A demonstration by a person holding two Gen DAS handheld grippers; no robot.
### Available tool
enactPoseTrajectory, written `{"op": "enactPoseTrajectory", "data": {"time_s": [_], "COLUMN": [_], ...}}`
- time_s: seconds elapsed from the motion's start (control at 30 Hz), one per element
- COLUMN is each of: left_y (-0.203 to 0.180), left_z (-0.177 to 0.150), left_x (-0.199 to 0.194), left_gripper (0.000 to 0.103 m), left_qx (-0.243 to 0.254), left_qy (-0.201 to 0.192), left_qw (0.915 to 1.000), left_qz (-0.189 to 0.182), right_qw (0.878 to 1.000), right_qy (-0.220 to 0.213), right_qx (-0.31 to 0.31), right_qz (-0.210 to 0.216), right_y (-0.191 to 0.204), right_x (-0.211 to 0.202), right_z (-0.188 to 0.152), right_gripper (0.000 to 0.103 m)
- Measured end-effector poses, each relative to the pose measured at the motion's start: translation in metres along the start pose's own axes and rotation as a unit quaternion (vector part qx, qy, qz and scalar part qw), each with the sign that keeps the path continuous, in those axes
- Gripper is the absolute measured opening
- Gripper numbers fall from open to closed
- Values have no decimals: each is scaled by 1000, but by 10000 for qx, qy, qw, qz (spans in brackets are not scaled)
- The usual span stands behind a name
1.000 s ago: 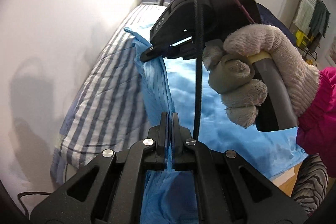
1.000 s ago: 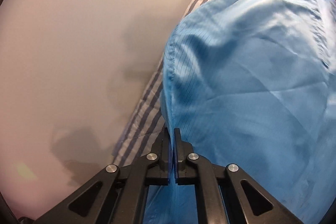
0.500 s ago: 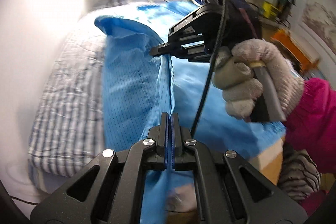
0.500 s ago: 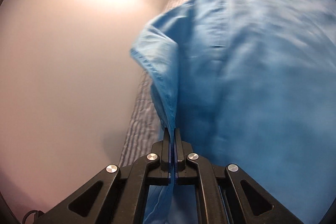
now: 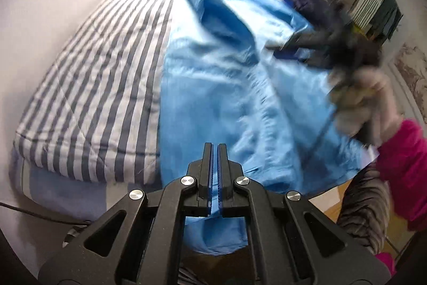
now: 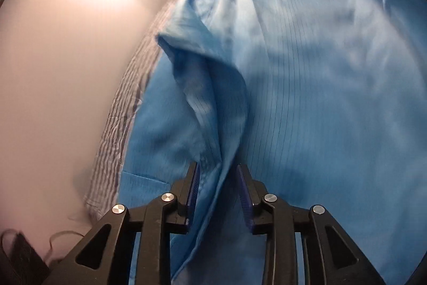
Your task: Fold large clothes
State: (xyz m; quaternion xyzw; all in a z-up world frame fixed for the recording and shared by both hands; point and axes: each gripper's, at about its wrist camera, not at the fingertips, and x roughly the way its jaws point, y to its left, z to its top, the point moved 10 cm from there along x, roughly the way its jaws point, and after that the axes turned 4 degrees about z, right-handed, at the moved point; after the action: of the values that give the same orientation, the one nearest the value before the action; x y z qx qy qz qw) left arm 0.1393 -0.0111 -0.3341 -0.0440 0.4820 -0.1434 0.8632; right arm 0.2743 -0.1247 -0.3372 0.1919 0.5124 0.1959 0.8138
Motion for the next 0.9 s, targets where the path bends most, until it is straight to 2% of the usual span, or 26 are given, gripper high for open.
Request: {"op": "enactPoseTrajectory", "data": {"time_s": [0.1, 0.17, 0.27, 0.33, 0.43, 0.5, 0.63, 0.67, 0.73, 0.77, 0.8, 0.87, 0.9], "left_y": [-3, -6, -5, -3, -2, -1, 0, 1, 3, 3, 4, 4, 4], "left_z": [-10, -15, -17, -18, -15, -15, -16, -16, -15, -15, -16, -16, -16], "left_x": [18, 23, 27, 29, 29, 32, 35, 36, 38, 39, 39, 40, 40], "left_gripper": [0, 0, 0, 0, 0, 0, 0, 0, 0, 0, 0, 0, 0], "left_qx": [125, 201, 173, 168, 191, 204, 222, 225, 224, 226, 228, 240, 256], "left_qy": [196, 260, 291, 306, 320, 337, 350, 355, 365, 368, 373, 370, 369], "left_qw": [9997, 9995, 9994, 9994, 9993, 9992, 9991, 9991, 9991, 9990, 9990, 9990, 9990], "left_qz": [-35, -29, -28, -28, -38, -42, -69, -71, -78, -82, -84, -80, -77], "right_qw": [9985, 9971, 9973, 9984, 9987, 9981, 9990, 9994, 9997, 9996, 9995, 9997, 9999], "right_qy": [-104, -33, 40, -19, -66, -70, 2, 58, 136, 211, 221, 157, 60], "right_qx": [-486, -622, -478, -322, 61, 252, 267, 215, 146, 147, 172, 158, 132], "right_qz": [246, 434, 564, 469, 498, 565, 361, 259, 155, 140, 107, 91, 49], "right_y": [23, 38, 46, 38, 35, 37, 37, 37, 37, 35, 32, 28, 24], "right_x": [-8, 0, 17, 23, 44, 61, 87, 95, 103, 107, 109, 104, 98], "right_z": [21, 36, 55, 72, 101, 116, 131, 135, 138, 139, 142, 148, 153], "right_gripper": [39, 52, 53, 53, 56, 63, 65, 63, 42, 24, 14, 1, 0]}}
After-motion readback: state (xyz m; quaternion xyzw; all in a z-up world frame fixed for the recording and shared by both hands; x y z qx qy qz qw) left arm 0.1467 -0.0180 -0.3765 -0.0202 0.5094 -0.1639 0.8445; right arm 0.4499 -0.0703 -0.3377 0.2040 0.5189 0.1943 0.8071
